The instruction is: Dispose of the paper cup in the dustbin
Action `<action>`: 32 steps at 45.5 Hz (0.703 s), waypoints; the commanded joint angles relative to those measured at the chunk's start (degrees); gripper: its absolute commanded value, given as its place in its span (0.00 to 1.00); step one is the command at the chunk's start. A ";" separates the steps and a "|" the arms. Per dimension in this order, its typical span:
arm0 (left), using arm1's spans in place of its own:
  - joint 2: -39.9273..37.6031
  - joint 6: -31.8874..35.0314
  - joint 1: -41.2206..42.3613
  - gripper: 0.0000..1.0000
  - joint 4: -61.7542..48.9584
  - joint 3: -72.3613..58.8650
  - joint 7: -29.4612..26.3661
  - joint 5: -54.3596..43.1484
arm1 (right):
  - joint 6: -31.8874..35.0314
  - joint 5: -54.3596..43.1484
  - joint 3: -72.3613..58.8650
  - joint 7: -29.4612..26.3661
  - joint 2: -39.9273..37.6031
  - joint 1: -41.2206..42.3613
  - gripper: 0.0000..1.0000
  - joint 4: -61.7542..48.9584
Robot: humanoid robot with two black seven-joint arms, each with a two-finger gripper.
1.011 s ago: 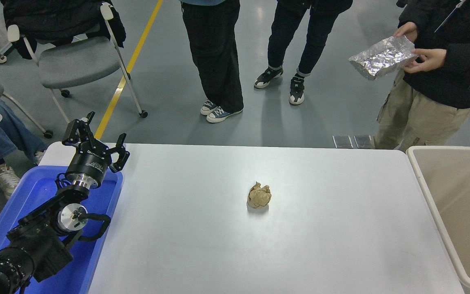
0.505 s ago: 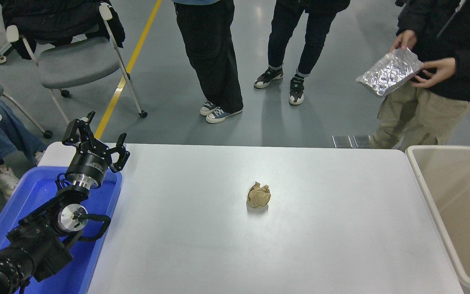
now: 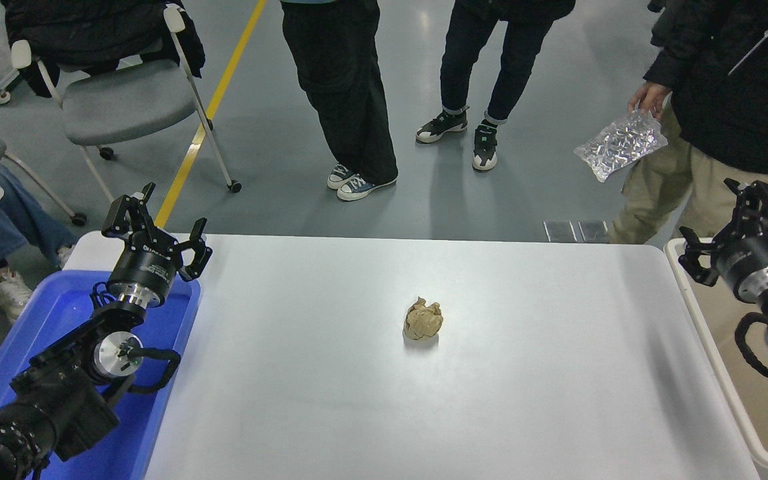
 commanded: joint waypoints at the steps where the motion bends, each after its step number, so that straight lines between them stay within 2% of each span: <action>1: 0.00 0.00 0.00 1.00 0.00 0.00 0.03 0.00 | 0.20 -9.75 11.21 1.21 8.11 -6.40 0.99 5.35; 14: 0.00 0.00 0.00 1.00 0.00 0.00 0.03 0.00 | 0.37 -9.84 11.66 4.11 11.36 -8.42 0.99 7.37; 32: 0.00 0.00 0.00 1.00 0.00 0.00 -0.05 0.00 | 0.29 -10.02 12.62 4.46 11.63 -8.86 0.99 7.11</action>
